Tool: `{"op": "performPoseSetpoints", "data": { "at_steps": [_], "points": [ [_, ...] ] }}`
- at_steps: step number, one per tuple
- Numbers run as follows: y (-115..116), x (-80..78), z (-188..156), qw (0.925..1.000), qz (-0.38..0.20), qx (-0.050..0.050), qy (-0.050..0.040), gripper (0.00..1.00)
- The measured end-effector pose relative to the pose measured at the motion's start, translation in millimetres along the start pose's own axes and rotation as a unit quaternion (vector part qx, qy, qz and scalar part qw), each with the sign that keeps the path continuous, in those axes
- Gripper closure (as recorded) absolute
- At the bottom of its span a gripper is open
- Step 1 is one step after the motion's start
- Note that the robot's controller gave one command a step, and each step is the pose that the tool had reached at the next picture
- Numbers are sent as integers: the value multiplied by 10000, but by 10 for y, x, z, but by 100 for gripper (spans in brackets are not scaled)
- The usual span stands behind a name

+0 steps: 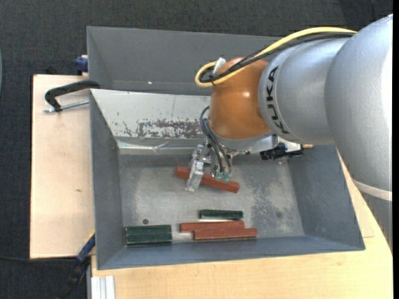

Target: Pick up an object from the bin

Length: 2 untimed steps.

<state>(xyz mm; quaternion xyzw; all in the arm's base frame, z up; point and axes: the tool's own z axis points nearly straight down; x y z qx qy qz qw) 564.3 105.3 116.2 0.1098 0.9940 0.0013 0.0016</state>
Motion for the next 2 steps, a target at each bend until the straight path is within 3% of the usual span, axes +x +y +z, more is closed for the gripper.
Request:
{"op": "performPoseSetpoints", "data": {
  "at_steps": [2],
  "points": [
    [6, -5, -282, 10000, -4, -3, -11, 100]
  ]
}}
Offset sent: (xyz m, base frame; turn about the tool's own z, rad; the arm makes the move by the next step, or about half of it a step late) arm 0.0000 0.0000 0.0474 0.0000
